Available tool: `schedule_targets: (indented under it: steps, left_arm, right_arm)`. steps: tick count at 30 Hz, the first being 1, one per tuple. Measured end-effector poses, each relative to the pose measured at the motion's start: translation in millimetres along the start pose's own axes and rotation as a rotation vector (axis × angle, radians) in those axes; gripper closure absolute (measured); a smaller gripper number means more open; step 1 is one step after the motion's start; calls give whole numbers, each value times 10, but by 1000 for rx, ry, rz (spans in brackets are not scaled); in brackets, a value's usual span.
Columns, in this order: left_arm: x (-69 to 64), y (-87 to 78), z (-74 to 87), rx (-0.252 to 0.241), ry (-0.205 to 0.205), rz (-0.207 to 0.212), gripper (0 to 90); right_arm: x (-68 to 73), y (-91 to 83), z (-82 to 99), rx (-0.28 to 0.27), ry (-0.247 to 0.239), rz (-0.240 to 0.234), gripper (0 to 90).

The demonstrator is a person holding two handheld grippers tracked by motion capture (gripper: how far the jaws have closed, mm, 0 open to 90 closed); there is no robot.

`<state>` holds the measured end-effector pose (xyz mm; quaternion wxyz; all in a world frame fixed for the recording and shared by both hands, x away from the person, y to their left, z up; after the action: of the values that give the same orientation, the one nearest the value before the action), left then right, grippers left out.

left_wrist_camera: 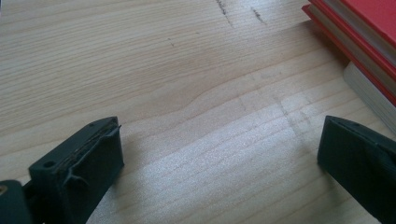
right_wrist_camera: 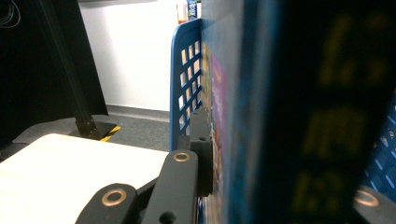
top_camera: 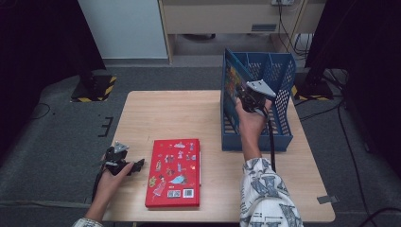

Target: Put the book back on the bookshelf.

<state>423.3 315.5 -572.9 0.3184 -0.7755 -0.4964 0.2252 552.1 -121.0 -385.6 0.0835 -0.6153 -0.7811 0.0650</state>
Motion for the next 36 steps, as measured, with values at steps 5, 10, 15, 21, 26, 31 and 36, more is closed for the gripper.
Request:
schedule_targets:
  steps: [5, 10, 15, 21, 26, 31, 36]
  left_arm:
    - [-1, 0, 0, 0, 2, 1, 0]
    - [-6, 0, 0, 0, 4, 3, 0]
    - [-6, 0, 0, 0, 4, 4, 0]
    - [-6, 0, 0, 0, 4, 4, 0]
    - [-6, 0, 0, 0, 3, 4, 0]
    - [-7, 1, 0, 0, 3, 3, 0]
    - [-7, 1, 0, 0, 3, 3, 0]
  right_arm:
    - [6, -70, 71, -1, -1, -2, 822]
    - [13, -140, 132, 10, -15, -7, 818]
    - [-3, -164, 156, 5, -7, -8, 815]
    - [-8, -184, 168, 4, 3, -16, 803]
    - [-23, -212, 156, 3, 10, -27, 788]
    - [-15, -231, 109, 3, 4, -35, 772]
    - [28, -241, 35, -5, -12, -40, 757]
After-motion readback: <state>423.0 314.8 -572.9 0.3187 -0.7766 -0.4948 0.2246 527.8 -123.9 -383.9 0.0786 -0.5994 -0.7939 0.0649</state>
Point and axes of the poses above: each handheld gripper's, and its own axes: y roughly forward along the jaws, z roughly out of its underside, x roughly to its left, the point moved 5 cm from there along y, roughly forward along the jaws, and after that the axes turned 3 degrees about z, right-handed, at the moved point
